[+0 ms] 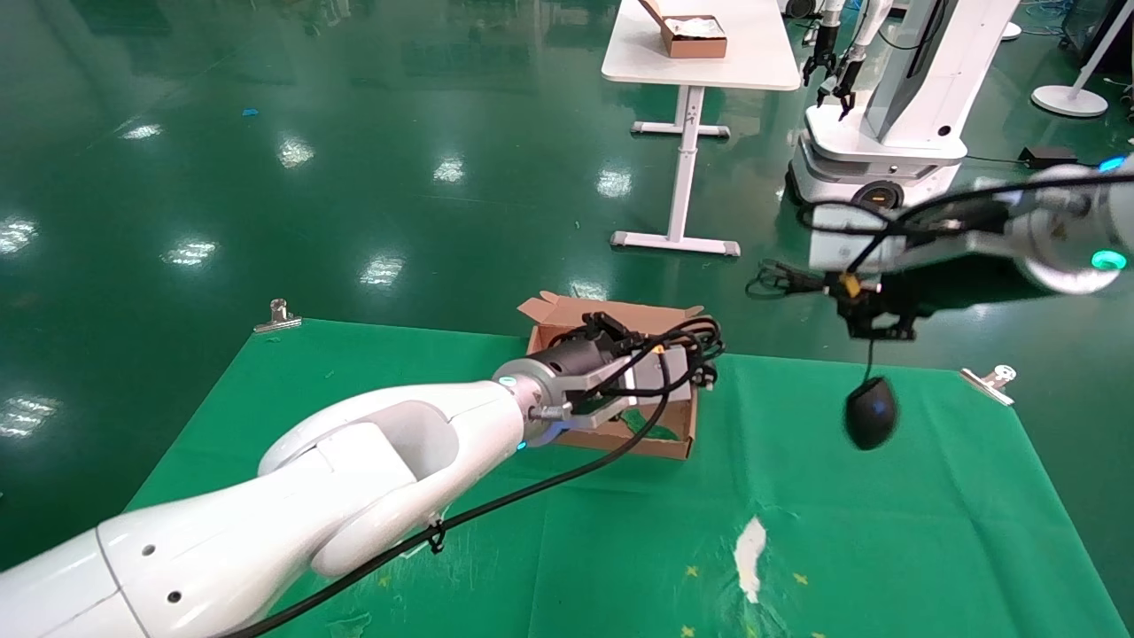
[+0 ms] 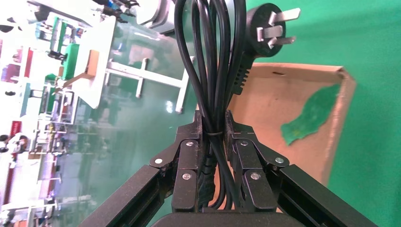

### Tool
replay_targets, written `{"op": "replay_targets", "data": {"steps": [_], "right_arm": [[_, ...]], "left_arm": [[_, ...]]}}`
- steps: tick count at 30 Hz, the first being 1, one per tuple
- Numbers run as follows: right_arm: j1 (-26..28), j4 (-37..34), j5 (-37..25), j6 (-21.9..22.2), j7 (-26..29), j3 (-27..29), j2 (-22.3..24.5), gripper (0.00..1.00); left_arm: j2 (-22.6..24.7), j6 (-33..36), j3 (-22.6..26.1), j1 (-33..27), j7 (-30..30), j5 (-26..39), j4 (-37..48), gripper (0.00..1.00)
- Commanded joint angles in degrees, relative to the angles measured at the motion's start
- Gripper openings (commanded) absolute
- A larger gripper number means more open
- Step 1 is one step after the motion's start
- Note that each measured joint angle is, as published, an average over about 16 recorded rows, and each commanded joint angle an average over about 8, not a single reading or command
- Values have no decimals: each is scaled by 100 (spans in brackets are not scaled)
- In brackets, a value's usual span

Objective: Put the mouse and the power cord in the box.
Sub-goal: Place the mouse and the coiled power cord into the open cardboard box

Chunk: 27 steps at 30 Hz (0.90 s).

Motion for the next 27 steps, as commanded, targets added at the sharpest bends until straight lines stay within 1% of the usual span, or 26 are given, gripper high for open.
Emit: {"op": "replay_targets", "data": {"steps": [1, 8, 14, 17, 23, 25, 27], "right_arm": [[-39, 115, -5, -56, 73, -10, 25, 0], [-103, 202, 30, -7, 114, 11, 28, 0], [-104, 209, 84, -12, 96, 22, 13, 0], [-119, 192, 106, -20, 71, 9, -13, 0], [-131, 84, 149, -4, -35, -35, -150, 0], [-123, -3, 191, 26, -118, -48, -237, 0], [-111, -139, 241, 87, -243, -61, -352, 0]], "left_arm": [[0, -143, 235, -55, -209, 107, 33, 100], [1, -122, 640, -210, -887, 387, 13, 100], [-5, -21, 817, -316, -1456, 648, 6, 100], [-19, 18, 789, -397, -1830, 737, 97, 100], [-139, 206, 554, -574, -2693, 821, 430, 100], [-270, 342, 484, -611, -2903, 828, 452, 100], [-496, 483, 431, -642, -3037, 832, 350, 100]]}}
